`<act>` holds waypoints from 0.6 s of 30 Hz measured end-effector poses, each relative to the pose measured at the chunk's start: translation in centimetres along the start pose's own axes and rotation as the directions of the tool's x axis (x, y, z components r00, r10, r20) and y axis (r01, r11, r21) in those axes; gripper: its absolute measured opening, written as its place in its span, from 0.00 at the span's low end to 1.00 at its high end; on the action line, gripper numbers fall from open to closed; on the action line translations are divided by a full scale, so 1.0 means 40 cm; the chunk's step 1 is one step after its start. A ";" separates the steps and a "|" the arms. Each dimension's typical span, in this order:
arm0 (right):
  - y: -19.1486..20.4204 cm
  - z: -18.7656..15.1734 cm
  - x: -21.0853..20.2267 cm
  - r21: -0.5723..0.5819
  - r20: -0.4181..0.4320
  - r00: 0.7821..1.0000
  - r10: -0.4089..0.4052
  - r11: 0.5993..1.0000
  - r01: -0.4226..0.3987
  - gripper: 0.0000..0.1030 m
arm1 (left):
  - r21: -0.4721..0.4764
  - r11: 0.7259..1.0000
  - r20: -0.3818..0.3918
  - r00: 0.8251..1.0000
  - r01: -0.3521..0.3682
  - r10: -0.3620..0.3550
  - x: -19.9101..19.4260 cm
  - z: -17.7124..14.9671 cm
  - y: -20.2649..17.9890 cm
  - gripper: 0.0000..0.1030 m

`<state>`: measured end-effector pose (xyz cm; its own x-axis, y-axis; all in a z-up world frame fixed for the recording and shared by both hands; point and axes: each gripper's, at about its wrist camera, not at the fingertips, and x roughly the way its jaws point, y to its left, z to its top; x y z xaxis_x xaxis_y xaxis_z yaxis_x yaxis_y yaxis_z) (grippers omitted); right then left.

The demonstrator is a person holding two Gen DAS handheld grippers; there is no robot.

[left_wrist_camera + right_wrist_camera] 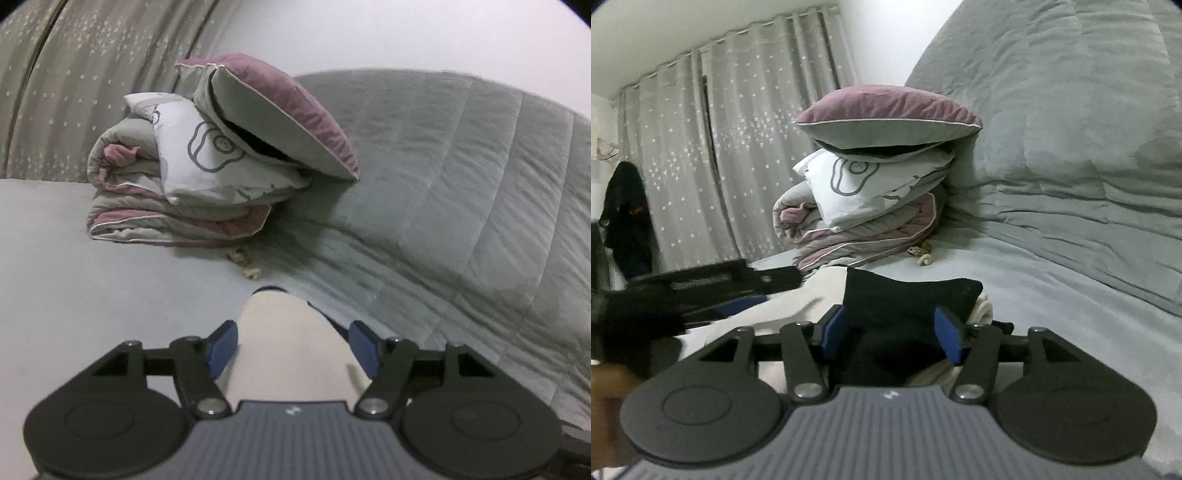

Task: Fold clothes
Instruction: 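Lift the folded shirt bundle with both grippers and carry it toward the clothes stack, then lower the folded shirts onto the clothes stack and open both grippers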

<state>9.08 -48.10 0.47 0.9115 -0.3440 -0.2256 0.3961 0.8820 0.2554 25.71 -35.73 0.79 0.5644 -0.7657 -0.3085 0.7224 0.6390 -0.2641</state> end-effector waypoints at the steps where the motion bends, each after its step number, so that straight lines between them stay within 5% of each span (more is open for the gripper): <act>1: 0.004 0.001 -0.007 0.005 -0.006 1.000 -0.006 1.000 0.006 0.62 | 0.016 1.000 -0.007 1.000 -0.017 0.017 -0.014 0.005 -0.006 0.72; 12: 0.095 0.113 -0.116 -0.068 -0.101 0.985 -0.137 0.989 0.131 0.71 | 0.077 0.980 -0.141 0.972 -0.181 0.191 -0.109 0.069 -0.066 0.89; 14: 0.110 0.113 -0.134 -0.085 -0.130 0.978 -0.165 0.984 0.155 0.81 | 0.107 0.971 -0.175 0.958 -0.212 0.228 -0.117 0.070 -0.084 0.93; 18: 0.114 0.094 -0.150 -0.061 -0.218 0.958 -0.185 0.982 0.176 0.81 | 0.162 0.941 -0.273 0.902 -0.298 0.333 -0.112 0.052 -0.103 0.96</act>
<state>5.83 -43.22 6.51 0.7759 -0.4230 -0.4681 0.5427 0.8258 0.1534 21.01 -35.08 5.15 0.6408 -0.4581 -0.6161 0.5764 0.8172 -0.0082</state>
